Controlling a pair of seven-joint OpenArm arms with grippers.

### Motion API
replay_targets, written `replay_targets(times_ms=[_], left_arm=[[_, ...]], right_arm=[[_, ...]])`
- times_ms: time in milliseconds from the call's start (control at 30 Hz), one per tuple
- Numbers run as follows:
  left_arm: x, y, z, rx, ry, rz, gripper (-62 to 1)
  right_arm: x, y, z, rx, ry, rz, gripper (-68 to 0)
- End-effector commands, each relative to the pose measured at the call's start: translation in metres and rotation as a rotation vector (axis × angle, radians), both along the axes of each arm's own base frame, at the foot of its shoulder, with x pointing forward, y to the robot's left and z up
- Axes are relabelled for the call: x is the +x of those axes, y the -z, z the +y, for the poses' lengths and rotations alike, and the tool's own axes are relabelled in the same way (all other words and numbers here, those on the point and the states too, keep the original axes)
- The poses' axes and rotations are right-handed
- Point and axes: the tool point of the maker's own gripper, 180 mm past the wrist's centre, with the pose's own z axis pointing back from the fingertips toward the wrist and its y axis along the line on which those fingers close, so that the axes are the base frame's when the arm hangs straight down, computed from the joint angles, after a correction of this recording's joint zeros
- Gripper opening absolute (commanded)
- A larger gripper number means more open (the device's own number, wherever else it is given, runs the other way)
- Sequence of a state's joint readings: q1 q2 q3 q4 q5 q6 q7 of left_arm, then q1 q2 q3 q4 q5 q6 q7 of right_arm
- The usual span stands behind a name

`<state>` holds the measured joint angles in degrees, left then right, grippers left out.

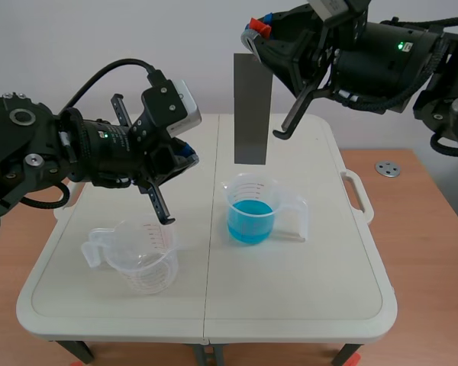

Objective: Hold the metal plate by the orange handle, dip it into the blue solution, take it out and point at it, then put the plate back in the beaker on the left.
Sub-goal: 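Raise the plate and point at it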

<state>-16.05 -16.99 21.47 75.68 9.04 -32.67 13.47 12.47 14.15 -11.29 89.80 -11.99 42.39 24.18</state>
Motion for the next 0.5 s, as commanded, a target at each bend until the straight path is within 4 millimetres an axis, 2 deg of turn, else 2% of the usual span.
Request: replay_targets(times_ms=[0,467], left_arm=[[0.006,-0.012,-0.003,-0.020,0.002,-0.032,-59.6],[0.005,-0.015,-0.014,-0.037,0.026,-0.050,-59.6]], right_arm=[[-0.002,-0.016,-0.002,0.017,-0.014,-0.042,-66.2],[-0.002,-0.016,-0.002,0.018,-0.014,-0.042,-66.2]])
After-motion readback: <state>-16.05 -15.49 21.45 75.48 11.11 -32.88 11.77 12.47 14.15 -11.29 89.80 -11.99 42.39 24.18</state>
